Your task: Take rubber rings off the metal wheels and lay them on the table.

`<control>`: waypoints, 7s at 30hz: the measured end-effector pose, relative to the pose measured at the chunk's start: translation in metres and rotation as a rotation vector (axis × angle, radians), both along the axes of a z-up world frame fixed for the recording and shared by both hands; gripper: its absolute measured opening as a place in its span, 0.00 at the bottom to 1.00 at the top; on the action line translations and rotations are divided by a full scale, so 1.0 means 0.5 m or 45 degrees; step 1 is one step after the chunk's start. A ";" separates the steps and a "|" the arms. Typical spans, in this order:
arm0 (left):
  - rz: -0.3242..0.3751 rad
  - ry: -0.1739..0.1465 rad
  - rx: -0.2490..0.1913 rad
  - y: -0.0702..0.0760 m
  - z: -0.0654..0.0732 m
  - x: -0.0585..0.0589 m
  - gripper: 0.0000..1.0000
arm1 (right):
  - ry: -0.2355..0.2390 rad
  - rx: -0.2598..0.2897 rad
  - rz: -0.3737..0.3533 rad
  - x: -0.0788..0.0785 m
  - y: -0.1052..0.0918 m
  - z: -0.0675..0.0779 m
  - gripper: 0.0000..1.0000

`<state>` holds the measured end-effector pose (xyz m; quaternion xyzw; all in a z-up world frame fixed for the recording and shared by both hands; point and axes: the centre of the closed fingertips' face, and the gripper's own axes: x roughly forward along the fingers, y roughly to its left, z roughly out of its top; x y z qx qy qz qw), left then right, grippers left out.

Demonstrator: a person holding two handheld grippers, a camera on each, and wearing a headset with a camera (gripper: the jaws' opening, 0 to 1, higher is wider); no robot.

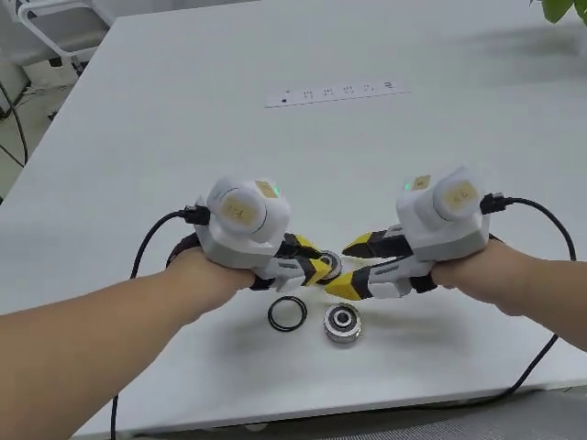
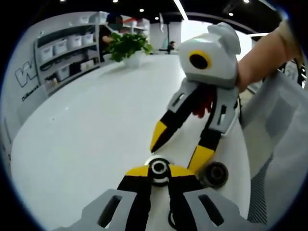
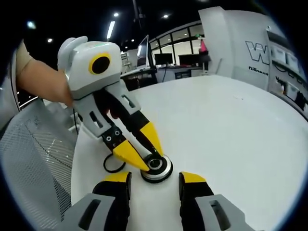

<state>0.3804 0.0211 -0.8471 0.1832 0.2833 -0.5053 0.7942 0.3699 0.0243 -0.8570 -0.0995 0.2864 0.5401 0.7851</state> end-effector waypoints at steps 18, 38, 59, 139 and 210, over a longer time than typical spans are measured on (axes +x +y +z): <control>0.022 -0.001 0.004 -0.001 -0.001 0.001 0.13 | -0.091 -0.044 0.023 0.015 0.013 -0.011 0.27; 0.031 0.000 0.003 -0.003 0.000 0.000 0.13 | -0.066 -0.033 0.018 0.004 -0.009 -0.005 0.19; 0.033 0.001 0.000 -0.002 -0.001 0.002 0.13 | -0.059 -0.039 0.028 0.003 -0.022 -0.011 0.09; 0.091 0.012 0.019 -0.003 0.001 -0.002 0.14 | 0.304 0.294 -0.235 0.004 -0.005 0.047 0.00; 0.167 -0.007 -0.222 0.139 0.131 -0.138 0.73 | 0.361 0.343 -0.123 -0.067 0.045 0.099 0.00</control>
